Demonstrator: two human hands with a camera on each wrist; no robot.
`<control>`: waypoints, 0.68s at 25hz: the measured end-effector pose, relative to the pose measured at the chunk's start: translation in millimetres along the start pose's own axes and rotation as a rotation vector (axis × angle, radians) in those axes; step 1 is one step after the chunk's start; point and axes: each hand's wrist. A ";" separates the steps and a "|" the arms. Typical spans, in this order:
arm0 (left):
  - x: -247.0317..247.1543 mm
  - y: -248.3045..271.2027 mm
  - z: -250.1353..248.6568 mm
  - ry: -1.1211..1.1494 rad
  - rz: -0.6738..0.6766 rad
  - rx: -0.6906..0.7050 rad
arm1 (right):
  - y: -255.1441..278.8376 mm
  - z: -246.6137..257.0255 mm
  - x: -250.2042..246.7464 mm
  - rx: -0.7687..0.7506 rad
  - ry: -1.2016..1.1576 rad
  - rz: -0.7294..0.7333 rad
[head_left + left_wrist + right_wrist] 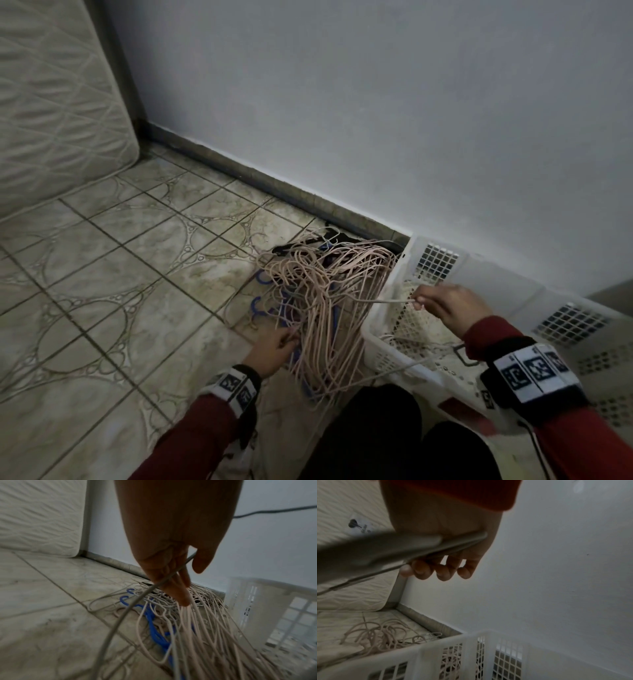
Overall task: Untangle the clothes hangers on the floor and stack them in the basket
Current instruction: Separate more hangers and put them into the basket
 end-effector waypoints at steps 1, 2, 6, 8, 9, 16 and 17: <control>7.5 -6.0 0.9 -0.036 0.012 -0.037 | -2.5 -1.8 0.9 0.025 0.028 0.037; 15.0 -14.2 1.2 -0.079 0.026 -0.073 | -5.4 -2.6 1.9 0.057 0.059 0.068; 34.8 -46.0 -3.4 -0.180 0.103 -0.180 | -6.8 -9.2 0.4 0.138 0.105 0.088; 39.7 -55.7 -7.4 -0.095 0.088 -0.236 | -0.4 -19.1 -1.2 0.182 0.026 0.115; 42.7 -60.0 -8.5 -0.044 0.056 -0.257 | 2.9 -22.0 -2.4 0.212 -0.017 0.124; 78.3 -83.1 -15.7 0.009 -0.084 -0.405 | 23.4 -29.3 7.2 0.378 -0.081 0.185; 77.8 -83.8 -15.4 0.012 -0.101 -0.378 | 25.1 -28.6 8.6 0.392 -0.093 0.175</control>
Point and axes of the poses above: each hand's wrist, its own y-axis away from the middle knuckle, its own x-axis out of the palm, z = x × y, and after that the axes turned 10 degrees about -x, right-handed
